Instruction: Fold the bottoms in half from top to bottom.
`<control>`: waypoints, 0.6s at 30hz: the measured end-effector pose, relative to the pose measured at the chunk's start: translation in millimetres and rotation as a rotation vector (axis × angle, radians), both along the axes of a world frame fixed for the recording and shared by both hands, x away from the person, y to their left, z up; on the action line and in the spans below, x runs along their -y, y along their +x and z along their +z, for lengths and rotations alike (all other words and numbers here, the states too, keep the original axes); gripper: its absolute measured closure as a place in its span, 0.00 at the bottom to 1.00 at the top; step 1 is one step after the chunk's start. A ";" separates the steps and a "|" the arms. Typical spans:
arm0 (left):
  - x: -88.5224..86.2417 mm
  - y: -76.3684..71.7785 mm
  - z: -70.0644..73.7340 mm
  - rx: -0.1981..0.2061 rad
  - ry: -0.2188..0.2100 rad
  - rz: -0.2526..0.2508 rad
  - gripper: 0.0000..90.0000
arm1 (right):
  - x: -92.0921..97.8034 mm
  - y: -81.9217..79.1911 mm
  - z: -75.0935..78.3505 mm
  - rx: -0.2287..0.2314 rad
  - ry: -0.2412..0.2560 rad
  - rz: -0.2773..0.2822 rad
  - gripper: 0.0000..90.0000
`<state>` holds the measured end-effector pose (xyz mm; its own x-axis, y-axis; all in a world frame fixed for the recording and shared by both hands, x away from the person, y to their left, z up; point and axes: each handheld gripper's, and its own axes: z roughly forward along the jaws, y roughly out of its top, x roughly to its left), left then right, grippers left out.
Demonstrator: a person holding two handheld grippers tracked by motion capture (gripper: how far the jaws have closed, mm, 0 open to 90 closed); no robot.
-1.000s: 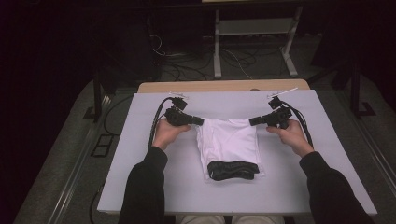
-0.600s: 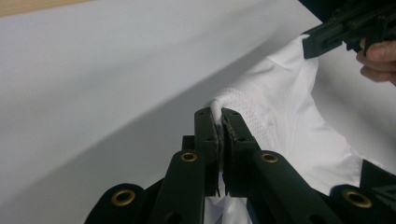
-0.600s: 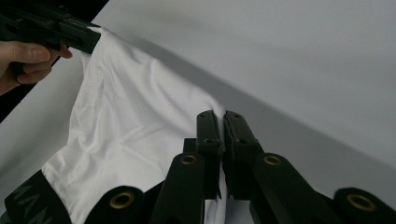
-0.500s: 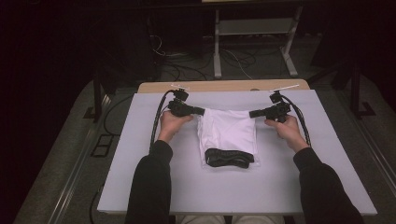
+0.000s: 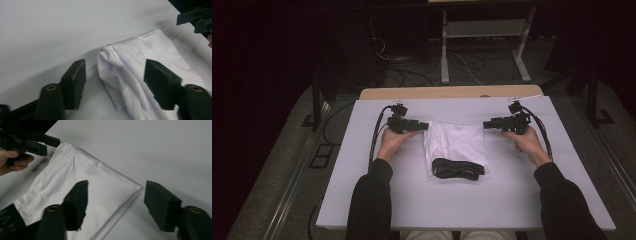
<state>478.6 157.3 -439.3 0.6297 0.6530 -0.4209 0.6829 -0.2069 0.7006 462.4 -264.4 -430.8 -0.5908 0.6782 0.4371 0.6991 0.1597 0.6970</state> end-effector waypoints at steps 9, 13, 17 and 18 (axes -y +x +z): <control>-7.4 -11.2 10.4 0.032 0.003 -0.010 0.03 | 11.4 -15.6 7.5 0.041 -0.056 -0.025 0.00; -8.4 -18.2 16.7 0.058 0.010 -0.020 0.00 | 15.1 -22.6 13.3 0.053 -0.056 -0.031 0.00; -10.7 -26.8 23.2 0.082 0.017 -0.018 0.00 | 18.1 -31.1 18.3 0.065 -0.061 -0.030 0.00; -11.6 -29.1 24.9 0.089 0.018 -0.016 0.00 | 18.7 -33.5 19.5 0.069 -0.063 -0.032 0.00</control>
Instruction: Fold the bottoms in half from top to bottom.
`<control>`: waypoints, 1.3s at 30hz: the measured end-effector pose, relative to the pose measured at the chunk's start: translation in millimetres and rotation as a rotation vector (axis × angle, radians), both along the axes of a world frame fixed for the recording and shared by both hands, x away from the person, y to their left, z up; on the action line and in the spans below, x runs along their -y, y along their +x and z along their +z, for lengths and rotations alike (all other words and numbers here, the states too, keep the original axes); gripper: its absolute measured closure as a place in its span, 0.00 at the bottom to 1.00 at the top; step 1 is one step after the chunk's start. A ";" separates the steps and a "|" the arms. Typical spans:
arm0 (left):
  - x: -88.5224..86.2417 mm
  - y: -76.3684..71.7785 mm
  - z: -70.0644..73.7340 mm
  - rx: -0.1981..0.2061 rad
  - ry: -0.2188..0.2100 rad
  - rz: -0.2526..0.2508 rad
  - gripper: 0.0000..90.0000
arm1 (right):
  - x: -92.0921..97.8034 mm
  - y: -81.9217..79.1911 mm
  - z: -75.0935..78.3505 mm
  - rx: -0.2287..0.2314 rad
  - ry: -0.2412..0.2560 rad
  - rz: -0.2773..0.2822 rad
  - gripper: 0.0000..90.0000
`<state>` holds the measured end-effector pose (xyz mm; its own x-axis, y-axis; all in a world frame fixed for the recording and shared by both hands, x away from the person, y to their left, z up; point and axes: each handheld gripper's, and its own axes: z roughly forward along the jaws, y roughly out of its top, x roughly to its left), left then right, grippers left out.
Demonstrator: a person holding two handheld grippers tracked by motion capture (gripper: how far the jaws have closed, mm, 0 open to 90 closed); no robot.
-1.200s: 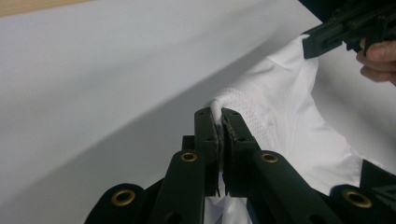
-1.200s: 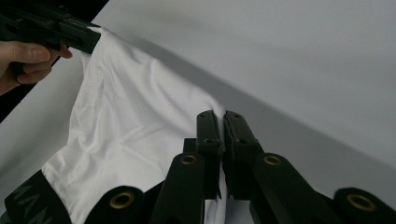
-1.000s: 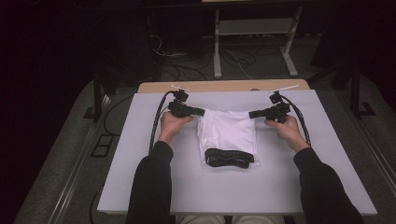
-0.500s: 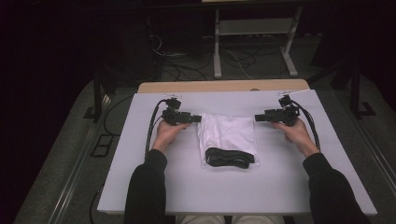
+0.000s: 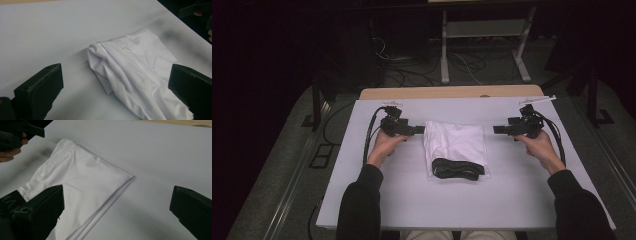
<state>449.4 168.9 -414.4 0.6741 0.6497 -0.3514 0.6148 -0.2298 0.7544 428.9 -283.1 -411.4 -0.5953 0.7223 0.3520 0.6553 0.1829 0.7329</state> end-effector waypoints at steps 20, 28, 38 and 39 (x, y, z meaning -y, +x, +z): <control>-16.2 -54.8 11.5 0.071 0.007 -0.011 0.00 | 5.8 -51.5 13.3 0.068 -0.010 0.018 0.00; -26.2 -71.7 11.4 0.082 0.003 -0.011 0.00 | 15.1 -64.7 10.3 0.070 -0.003 0.014 0.00; -42.2 -94.9 3.9 0.127 -0.033 0.019 0.00 | 21.9 -86.4 -0.1 0.073 -0.026 0.011 0.00; -43.5 -96.9 3.5 0.130 -0.035 0.023 0.00 | 22.3 -88.9 -1.6 0.077 -0.027 0.012 0.00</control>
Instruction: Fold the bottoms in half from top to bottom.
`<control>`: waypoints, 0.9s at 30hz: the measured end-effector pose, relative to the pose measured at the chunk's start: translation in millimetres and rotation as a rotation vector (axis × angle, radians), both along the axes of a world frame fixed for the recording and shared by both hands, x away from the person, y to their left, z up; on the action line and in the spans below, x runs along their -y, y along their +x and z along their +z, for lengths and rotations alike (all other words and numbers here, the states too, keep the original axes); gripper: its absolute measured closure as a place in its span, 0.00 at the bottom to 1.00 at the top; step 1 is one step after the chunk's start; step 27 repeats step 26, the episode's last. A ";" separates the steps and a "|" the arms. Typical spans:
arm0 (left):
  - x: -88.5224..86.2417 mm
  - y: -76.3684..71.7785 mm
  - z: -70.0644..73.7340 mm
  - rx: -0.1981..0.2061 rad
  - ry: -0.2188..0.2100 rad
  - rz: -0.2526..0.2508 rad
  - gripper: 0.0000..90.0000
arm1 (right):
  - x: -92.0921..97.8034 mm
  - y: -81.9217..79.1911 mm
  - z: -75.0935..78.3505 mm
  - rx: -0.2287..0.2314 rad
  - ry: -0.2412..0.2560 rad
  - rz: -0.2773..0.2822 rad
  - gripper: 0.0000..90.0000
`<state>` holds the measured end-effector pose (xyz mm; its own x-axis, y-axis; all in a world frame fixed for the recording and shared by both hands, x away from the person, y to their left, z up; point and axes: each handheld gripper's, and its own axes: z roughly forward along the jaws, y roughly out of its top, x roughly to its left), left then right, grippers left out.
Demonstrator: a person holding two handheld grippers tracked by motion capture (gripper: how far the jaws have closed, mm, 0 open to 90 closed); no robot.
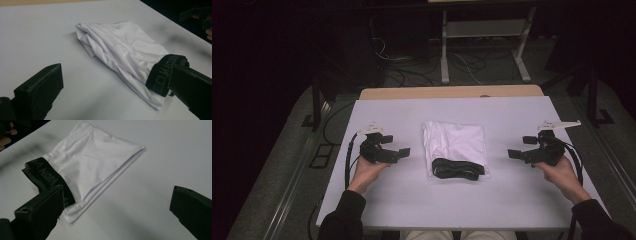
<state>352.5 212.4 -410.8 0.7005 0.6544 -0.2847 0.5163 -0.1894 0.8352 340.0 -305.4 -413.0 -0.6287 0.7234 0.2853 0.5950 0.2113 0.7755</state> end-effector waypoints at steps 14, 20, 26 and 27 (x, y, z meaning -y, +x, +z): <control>-19.9 -47.0 -8.3 0.087 0.005 0.053 0.00 | 8.8 -31.9 -16.4 0.020 -0.034 -0.030 0.00; -26.7 -57.3 -11.3 0.101 -0.003 0.073 0.00 | 20.9 -43.9 -23.2 0.022 -0.040 -0.058 0.00; -28.3 -56.9 -17.6 0.085 0.020 0.075 0.00 | 31.7 -49.5 -25.9 0.012 -0.018 -0.093 0.00; -28.3 -56.9 -17.6 0.085 0.020 0.075 0.00 | 31.7 -49.5 -25.9 0.012 -0.018 -0.093 0.00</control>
